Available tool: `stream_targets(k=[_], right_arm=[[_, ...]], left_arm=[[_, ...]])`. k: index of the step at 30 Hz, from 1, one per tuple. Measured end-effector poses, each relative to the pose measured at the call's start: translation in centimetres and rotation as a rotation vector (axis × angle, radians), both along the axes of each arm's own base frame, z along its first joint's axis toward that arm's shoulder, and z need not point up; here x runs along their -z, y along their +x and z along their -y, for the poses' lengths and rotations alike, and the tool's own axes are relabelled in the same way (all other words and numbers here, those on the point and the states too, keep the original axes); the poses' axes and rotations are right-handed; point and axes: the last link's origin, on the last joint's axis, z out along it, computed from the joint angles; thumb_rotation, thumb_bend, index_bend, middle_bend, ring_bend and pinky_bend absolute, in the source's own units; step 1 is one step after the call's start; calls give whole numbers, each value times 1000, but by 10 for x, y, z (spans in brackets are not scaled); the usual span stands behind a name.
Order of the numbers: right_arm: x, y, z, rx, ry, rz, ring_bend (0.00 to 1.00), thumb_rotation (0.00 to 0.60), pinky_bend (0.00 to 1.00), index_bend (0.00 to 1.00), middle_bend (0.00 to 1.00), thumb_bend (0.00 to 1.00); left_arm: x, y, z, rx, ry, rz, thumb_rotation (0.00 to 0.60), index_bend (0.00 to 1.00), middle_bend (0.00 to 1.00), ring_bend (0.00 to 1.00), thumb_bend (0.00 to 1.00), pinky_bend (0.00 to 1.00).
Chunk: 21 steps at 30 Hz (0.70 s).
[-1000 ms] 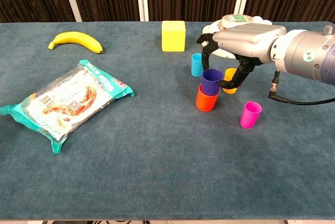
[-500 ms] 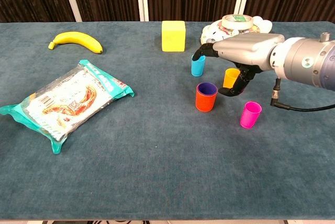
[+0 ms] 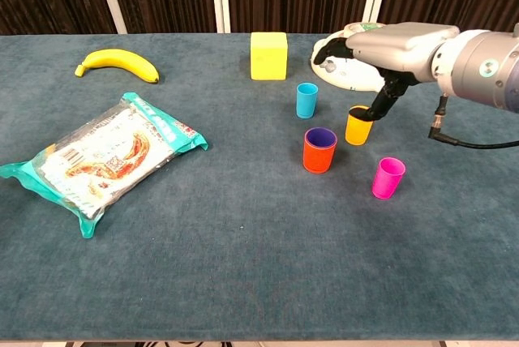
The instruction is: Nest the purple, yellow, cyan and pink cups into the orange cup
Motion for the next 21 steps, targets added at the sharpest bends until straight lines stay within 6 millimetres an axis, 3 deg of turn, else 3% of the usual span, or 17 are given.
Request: stream_targets(k=[12,21], right_arm=[[-4,-25,12,60,4,-84,59,600,52,236,0,463],[3,-35,15,88,19,-104,58,600,52,250,0,463]], left_arm=[[1,0,0,-3,-2,-3,600,47,12,0,0,63],[2,0,0,-3,-3,-5,600,47,12,0,0,63]])
